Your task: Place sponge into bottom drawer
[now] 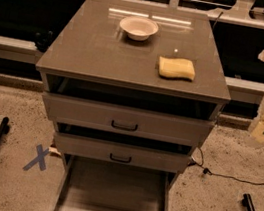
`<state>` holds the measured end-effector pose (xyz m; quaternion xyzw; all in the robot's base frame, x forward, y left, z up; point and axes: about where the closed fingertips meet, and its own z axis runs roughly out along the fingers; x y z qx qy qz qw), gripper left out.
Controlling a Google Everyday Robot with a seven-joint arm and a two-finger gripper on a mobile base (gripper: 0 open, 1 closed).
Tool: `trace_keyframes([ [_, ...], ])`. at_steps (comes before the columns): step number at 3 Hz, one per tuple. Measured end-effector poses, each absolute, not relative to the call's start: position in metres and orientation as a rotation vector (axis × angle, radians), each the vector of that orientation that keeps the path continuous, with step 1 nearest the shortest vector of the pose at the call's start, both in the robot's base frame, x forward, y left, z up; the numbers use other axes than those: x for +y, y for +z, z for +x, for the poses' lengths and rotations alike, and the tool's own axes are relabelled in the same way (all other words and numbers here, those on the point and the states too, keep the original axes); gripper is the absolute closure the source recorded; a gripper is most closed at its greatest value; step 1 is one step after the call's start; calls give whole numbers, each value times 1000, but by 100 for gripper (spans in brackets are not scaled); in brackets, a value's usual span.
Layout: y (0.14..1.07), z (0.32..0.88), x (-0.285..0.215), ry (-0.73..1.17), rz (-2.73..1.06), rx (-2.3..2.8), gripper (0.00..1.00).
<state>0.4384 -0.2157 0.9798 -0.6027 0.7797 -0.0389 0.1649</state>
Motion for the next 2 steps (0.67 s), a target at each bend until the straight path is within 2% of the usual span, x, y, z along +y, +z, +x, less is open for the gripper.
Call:
trace_keyframes([
  [2, 980, 451, -215, -89, -1694, 2200, 0],
])
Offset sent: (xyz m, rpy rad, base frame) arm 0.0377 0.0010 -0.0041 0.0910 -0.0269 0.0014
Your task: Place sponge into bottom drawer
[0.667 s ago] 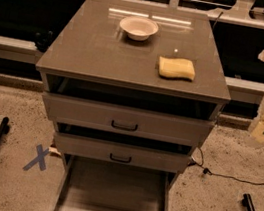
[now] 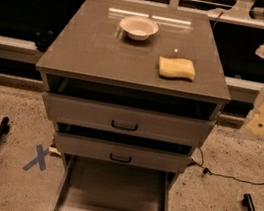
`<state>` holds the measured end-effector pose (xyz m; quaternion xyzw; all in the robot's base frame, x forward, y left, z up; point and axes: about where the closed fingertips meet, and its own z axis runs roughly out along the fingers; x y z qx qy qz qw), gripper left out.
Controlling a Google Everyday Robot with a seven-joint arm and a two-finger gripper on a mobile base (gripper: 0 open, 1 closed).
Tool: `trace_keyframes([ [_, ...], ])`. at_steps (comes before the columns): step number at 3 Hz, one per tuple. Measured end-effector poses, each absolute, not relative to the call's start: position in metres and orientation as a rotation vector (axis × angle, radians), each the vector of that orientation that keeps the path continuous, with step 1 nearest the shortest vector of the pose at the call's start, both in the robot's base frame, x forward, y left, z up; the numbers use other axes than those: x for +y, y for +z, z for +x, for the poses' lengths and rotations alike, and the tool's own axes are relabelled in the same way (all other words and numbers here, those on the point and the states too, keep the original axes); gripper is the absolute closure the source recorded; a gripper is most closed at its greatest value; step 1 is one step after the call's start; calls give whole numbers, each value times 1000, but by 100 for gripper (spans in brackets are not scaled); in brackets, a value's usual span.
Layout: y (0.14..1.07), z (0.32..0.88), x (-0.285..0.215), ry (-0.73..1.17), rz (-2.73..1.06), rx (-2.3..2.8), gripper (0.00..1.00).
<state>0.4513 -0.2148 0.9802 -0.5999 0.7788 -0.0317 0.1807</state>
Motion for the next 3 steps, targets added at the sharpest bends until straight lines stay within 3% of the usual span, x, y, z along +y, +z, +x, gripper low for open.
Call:
trace_keyframes([
  [3, 958, 567, -182, 228, -1527, 2011, 0],
])
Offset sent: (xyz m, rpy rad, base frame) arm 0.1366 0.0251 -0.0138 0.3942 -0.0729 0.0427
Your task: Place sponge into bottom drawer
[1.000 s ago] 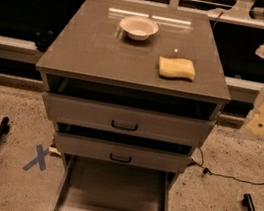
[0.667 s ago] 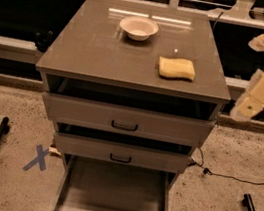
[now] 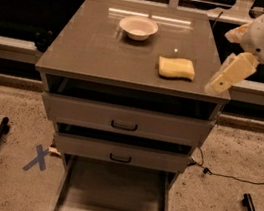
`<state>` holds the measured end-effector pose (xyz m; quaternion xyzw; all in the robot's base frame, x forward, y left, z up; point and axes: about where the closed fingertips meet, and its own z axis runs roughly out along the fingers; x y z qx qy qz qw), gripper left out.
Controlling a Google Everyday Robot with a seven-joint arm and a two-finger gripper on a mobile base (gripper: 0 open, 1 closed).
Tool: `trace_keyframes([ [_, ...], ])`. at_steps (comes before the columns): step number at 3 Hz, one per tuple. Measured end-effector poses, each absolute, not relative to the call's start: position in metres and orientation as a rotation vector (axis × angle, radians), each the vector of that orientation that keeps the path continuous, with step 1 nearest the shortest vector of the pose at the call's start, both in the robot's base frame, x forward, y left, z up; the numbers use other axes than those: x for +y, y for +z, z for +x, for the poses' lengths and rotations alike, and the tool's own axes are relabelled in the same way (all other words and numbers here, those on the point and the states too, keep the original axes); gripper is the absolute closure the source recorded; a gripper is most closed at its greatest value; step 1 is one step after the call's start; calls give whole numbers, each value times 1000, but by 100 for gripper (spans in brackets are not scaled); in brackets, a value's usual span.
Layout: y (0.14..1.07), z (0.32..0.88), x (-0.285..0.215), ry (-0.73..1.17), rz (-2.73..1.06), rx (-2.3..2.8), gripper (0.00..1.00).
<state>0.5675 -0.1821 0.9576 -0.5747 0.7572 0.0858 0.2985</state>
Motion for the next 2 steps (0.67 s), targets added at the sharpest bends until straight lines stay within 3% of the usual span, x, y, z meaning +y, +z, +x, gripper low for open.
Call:
trace_keyframes([
  [2, 934, 599, -169, 303, -1480, 1994, 0],
])
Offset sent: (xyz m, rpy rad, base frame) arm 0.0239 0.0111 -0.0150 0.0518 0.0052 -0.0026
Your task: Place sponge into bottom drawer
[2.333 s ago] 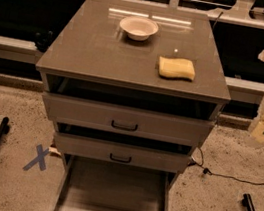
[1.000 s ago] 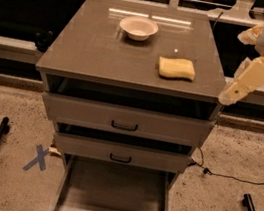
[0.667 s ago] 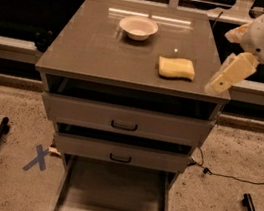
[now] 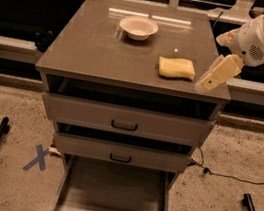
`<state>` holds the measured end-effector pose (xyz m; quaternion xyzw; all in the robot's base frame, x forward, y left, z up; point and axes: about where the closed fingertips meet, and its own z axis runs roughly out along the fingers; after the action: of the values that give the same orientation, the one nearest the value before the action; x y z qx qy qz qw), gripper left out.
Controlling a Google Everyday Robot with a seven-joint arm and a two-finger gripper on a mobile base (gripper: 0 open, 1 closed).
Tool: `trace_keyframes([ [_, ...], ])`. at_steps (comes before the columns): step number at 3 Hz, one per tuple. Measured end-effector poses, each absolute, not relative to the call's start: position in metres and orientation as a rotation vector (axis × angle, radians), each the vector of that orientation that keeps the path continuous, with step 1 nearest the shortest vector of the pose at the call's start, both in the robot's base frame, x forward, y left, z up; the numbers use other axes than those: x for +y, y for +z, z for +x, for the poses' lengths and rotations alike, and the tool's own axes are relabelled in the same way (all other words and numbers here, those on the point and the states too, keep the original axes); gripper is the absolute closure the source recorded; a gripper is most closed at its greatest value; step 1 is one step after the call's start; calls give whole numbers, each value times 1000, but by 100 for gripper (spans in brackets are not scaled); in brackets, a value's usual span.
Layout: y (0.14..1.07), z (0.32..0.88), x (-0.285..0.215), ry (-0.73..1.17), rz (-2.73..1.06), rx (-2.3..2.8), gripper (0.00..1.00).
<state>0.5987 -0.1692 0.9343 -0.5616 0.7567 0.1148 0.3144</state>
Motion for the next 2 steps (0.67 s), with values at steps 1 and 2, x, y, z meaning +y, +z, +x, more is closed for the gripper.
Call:
trace_keyframes([
  [1, 919, 623, -189, 330, -1417, 1966, 0],
  [2, 893, 665, -206, 386, -1316, 1928, 0],
])
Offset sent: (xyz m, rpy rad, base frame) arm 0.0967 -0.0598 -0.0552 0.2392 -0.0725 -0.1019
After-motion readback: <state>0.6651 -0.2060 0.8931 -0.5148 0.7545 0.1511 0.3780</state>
